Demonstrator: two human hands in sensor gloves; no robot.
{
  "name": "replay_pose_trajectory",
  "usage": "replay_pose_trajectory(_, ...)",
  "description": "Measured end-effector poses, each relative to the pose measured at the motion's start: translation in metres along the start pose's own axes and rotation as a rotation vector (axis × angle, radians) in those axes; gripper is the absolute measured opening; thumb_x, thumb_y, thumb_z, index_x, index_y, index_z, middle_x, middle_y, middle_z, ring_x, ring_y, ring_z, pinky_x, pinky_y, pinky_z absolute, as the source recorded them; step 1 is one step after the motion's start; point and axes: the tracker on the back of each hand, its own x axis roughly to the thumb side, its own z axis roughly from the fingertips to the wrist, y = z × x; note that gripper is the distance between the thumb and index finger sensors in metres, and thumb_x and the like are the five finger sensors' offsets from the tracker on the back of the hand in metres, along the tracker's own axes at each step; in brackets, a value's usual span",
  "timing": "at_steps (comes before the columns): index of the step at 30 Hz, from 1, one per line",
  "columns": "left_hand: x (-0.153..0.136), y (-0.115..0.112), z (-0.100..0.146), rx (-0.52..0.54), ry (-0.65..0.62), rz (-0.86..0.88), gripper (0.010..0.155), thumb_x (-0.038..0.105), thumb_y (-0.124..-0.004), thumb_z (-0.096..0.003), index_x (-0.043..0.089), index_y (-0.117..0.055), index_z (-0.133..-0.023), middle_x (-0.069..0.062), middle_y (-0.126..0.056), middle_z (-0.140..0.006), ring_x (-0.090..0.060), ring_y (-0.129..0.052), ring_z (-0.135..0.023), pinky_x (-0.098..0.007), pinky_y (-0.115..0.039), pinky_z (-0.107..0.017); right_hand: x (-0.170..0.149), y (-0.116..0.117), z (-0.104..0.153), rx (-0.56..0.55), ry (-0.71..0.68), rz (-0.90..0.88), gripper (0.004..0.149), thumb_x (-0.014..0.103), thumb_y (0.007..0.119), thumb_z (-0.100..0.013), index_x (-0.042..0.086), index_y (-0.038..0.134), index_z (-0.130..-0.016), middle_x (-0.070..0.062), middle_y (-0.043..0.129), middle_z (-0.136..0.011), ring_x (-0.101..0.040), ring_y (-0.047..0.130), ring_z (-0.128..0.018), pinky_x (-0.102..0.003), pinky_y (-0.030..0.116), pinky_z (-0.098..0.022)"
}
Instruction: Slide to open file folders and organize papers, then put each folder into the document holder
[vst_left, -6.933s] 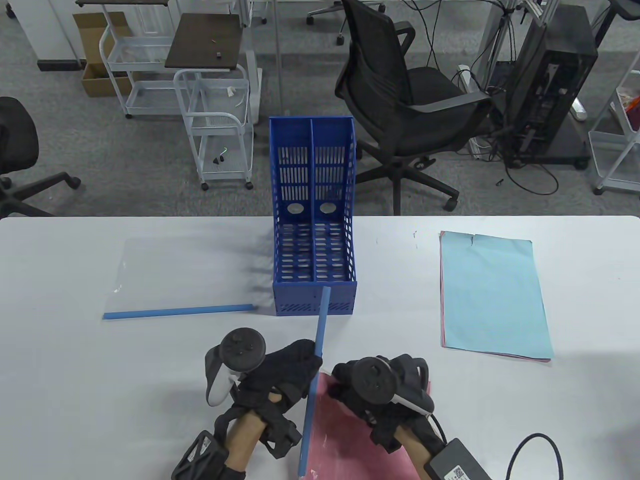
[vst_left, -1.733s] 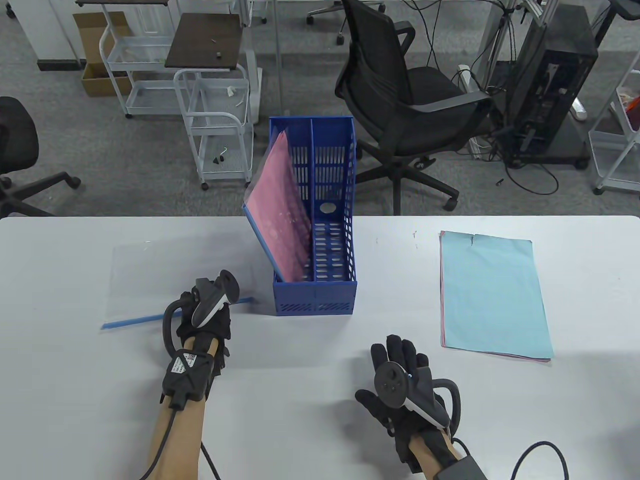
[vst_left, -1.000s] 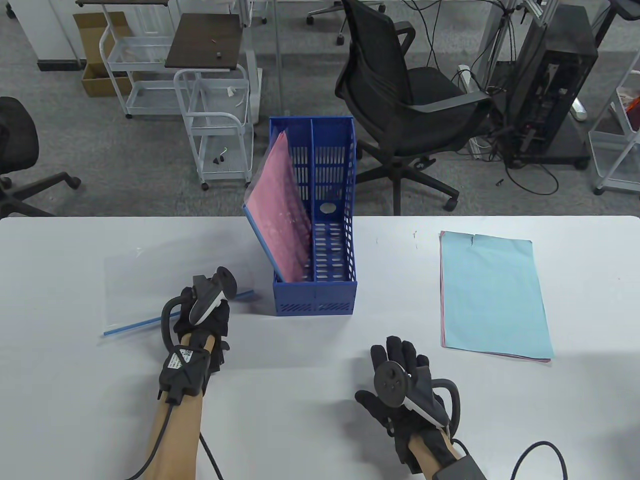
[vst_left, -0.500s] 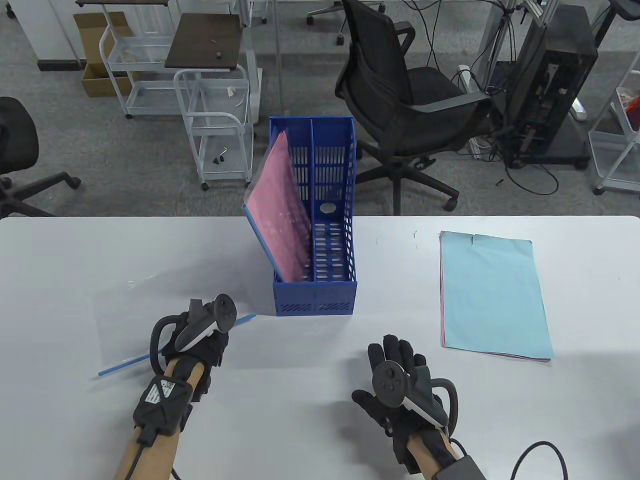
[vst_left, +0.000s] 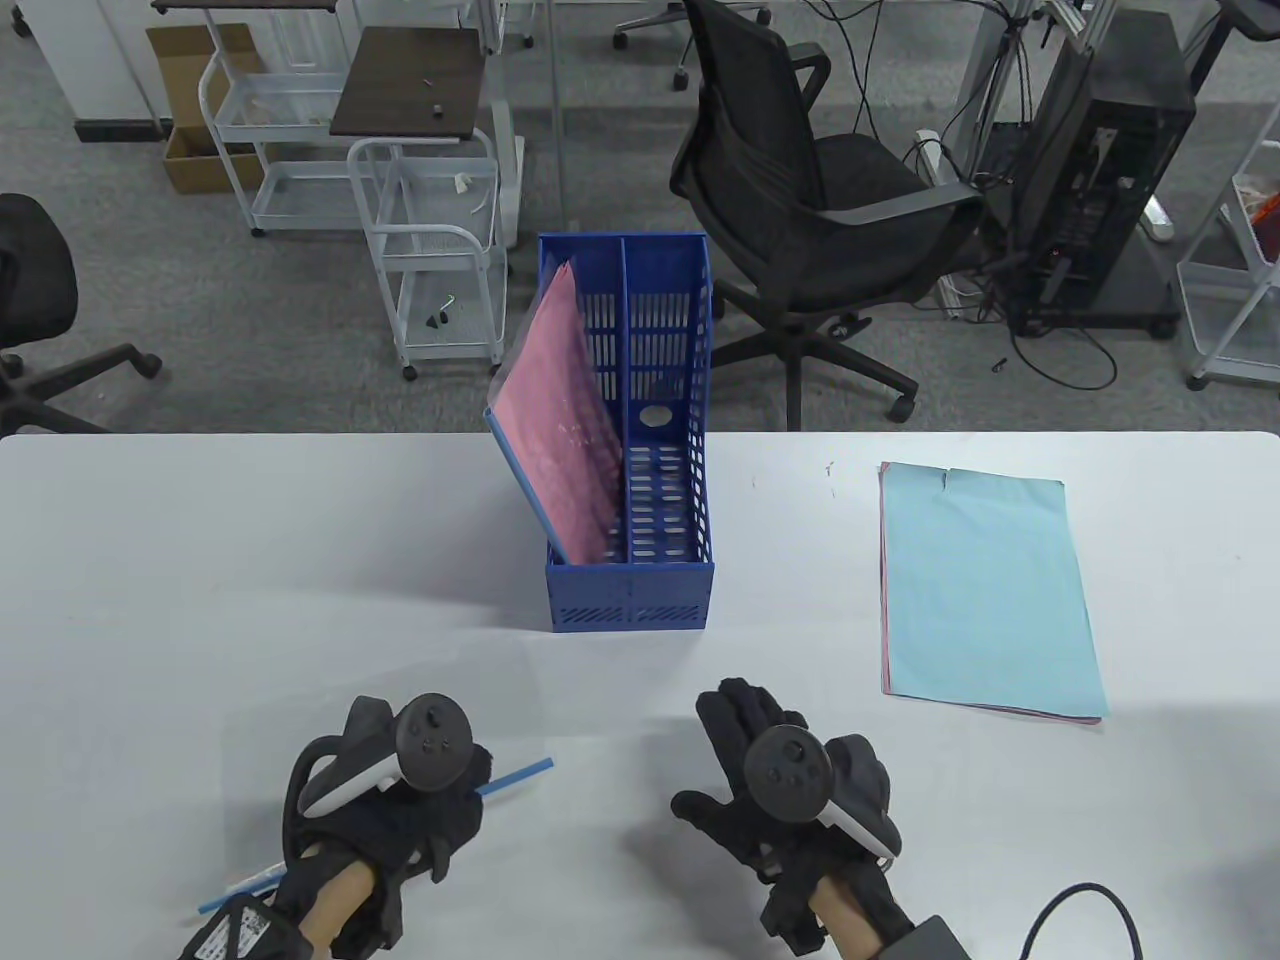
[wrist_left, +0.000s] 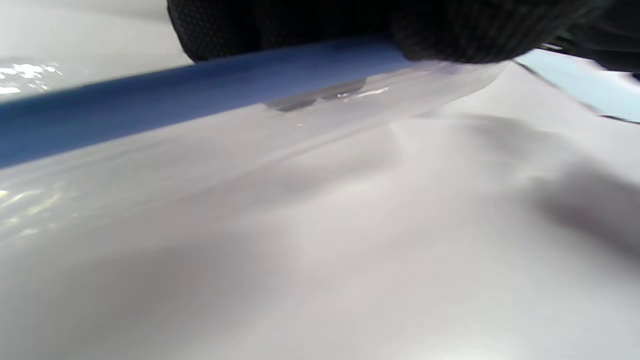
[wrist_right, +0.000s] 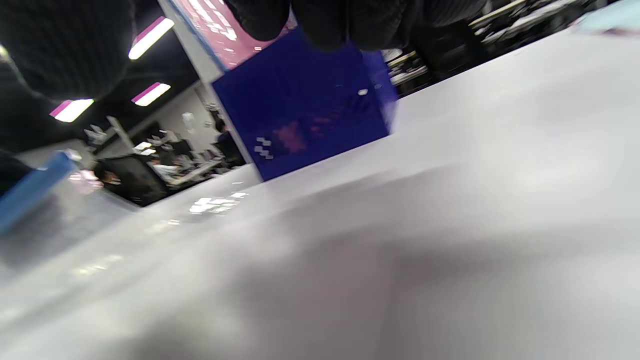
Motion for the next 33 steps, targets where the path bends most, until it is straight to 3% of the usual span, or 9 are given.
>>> replay_pose_trajectory(5,0.040,-0.008,0.000,-0.117,-0.158,0.099,0.049,0.041,-0.077,-0.0383,0.029,-0.086,-0.084,-0.001,-0.086,-0.092,-0.023,-0.095,-0.078,-0.049,-0.078,-0.069,0.009,0.005,0.000,0.110,-0.144,-0.149,0.093,0.064,0.083,-0.027,0.026,0.046,-0.103,-0.004,0.054,-0.113,-0.036,0.059,-0.105,-0.057,0.052,-0.076)
replay_pose_trajectory(8,0.059,-0.005,-0.003,-0.136,-0.218,0.126,0.049,0.042,-0.077,-0.0381,0.029,-0.086,-0.084,-0.001,-0.087,-0.091,-0.023,-0.096,-0.077,-0.049,-0.079,-0.068,0.004,0.005,-0.002,0.153,-0.185,-0.240,0.087,0.063,0.087,-0.025,0.027,0.060,-0.099,-0.002,0.070,-0.107,-0.034,0.072,-0.101,-0.057,0.058,-0.075)
replay_pose_trajectory(13,0.073,0.004,-0.012,-0.175,-0.305,0.281,0.049,0.041,-0.077,-0.0387,0.027,-0.085,-0.085,-0.003,-0.086,-0.091,-0.024,-0.096,-0.076,-0.050,-0.079,-0.067,-0.007,-0.004,-0.003,0.110,-0.170,-0.387,0.047,0.051,0.086,-0.034,0.031,0.089,-0.076,0.005,0.101,-0.078,-0.026,0.097,-0.077,-0.052,0.074,-0.066)
replay_pose_trajectory(15,0.076,0.006,-0.016,-0.149,-0.302,0.293,0.048,0.041,-0.077,-0.0395,0.028,-0.084,-0.085,-0.002,-0.085,-0.093,-0.024,-0.096,-0.077,-0.050,-0.078,-0.067,-0.011,-0.007,-0.003,0.076,-0.149,-0.460,0.040,0.047,0.086,-0.035,0.028,0.094,-0.069,0.003,0.106,-0.066,-0.026,0.103,-0.064,-0.050,0.078,-0.060)
replay_pose_trajectory(20,0.075,0.006,-0.020,0.058,-0.255,0.323,0.054,0.046,-0.079,-0.0440,0.027,-0.078,-0.095,-0.003,-0.082,-0.099,-0.024,-0.096,-0.076,-0.050,-0.078,-0.066,-0.025,-0.015,-0.001,-0.045,-0.044,-0.453,0.039,0.046,0.085,-0.035,0.026,0.095,-0.067,0.001,0.107,-0.056,-0.025,0.105,-0.050,-0.047,0.083,-0.053)
replay_pose_trajectory(22,0.077,0.004,-0.022,0.084,-0.250,0.317,0.057,0.049,-0.080,-0.0442,0.027,-0.077,-0.097,-0.004,-0.084,-0.098,-0.024,-0.098,-0.074,-0.050,-0.080,-0.065,-0.027,-0.017,0.000,-0.077,-0.022,-0.442,0.040,0.046,0.085,-0.035,0.025,0.096,-0.067,0.000,0.108,-0.053,-0.024,0.106,-0.046,-0.046,0.084,-0.051)
replay_pose_trajectory(25,0.081,0.000,-0.024,0.147,-0.242,0.282,0.050,0.045,-0.080,-0.0454,0.027,-0.083,-0.092,-0.002,-0.091,-0.090,-0.022,-0.102,-0.065,-0.048,-0.083,-0.060,-0.029,-0.020,0.001,-0.115,0.013,-0.421,0.040,0.046,0.085,-0.035,0.024,0.096,-0.066,0.000,0.108,-0.049,-0.022,0.106,-0.040,-0.044,0.086,-0.048)
replay_pose_trajectory(28,0.079,-0.004,-0.022,0.303,-0.237,0.290,0.048,0.044,-0.081,-0.0443,0.029,-0.087,-0.089,-0.001,-0.097,-0.077,-0.020,-0.104,-0.057,-0.046,-0.086,-0.056,-0.031,-0.021,0.001,-0.136,0.032,-0.440,0.040,0.046,0.085,-0.035,0.023,0.096,-0.066,0.000,0.109,-0.046,-0.021,0.107,-0.034,-0.042,0.088,-0.044)
replay_pose_trajectory(33,0.071,-0.009,-0.016,0.361,-0.239,0.296,0.047,0.043,-0.081,-0.0446,0.029,-0.091,-0.089,-0.002,-0.099,-0.073,-0.021,-0.105,-0.054,-0.048,-0.086,-0.054,-0.030,-0.022,0.003,-0.190,0.035,-0.431,0.040,0.046,0.085,-0.034,0.023,0.097,-0.064,0.001,0.109,-0.042,-0.019,0.106,-0.030,-0.041,0.089,-0.042)
